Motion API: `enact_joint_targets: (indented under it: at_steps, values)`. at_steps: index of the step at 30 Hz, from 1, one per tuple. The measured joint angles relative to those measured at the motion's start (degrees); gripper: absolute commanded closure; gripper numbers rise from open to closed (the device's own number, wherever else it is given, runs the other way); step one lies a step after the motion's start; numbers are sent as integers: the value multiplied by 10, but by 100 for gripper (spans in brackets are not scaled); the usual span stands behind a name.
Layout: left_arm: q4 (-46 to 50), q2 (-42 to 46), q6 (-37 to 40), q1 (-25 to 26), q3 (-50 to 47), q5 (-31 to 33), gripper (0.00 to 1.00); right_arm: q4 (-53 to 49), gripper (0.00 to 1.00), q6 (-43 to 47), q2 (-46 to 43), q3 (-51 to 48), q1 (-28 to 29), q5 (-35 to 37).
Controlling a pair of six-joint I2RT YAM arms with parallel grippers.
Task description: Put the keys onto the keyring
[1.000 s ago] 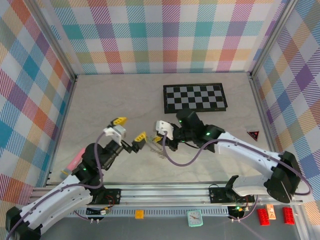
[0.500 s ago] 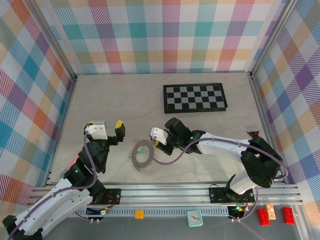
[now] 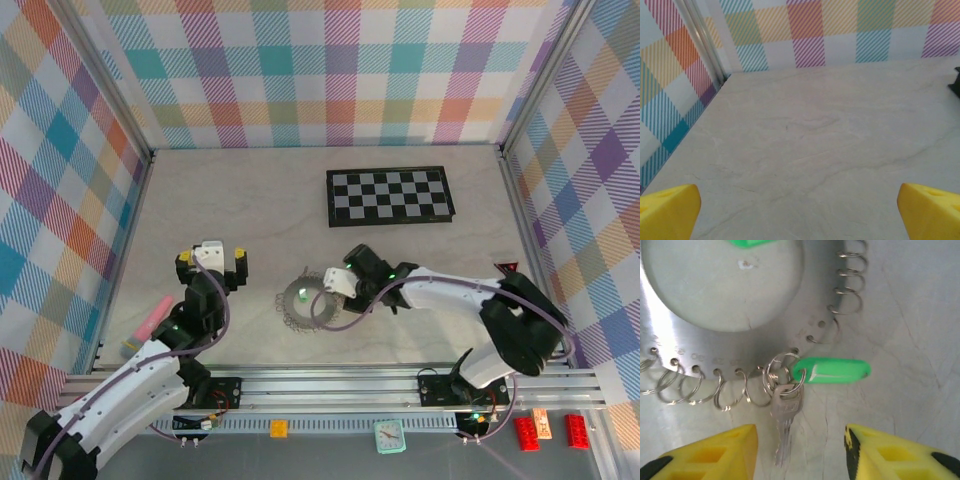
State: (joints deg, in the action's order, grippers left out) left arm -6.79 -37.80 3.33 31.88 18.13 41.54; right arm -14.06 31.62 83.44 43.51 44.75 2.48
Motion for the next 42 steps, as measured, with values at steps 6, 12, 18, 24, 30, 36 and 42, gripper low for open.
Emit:
enact_joint_targets:
  at_steps: [6, 12, 18, 24, 30, 36, 42]
  values:
    - [-90, -80, 7, -79, -30, -45, 0, 145, 36, -106, -171, -98, -162, 18]
    - [-224, -238, 12, -145, -31, -131, 0, 389, 36, -170, -175, -252, -283, 48]
    - [-372, -395, 12, -216, -31, -237, 0, 604, 38, -202, -35, -321, -358, 19]
    - [-452, -525, 4, -254, -11, -295, 0, 688, 37, -235, 38, -288, -409, -31]
    - [-443, -527, -12, -256, 41, -279, 0, 659, 35, -274, 39, -221, -432, -49]
    - [-436, -527, -14, -257, 43, -281, 0, 628, 32, -297, 40, -203, -441, -49]
    - [-426, -527, -19, -257, 43, -286, 0, 613, 1, -309, 40, -203, -441, -47]
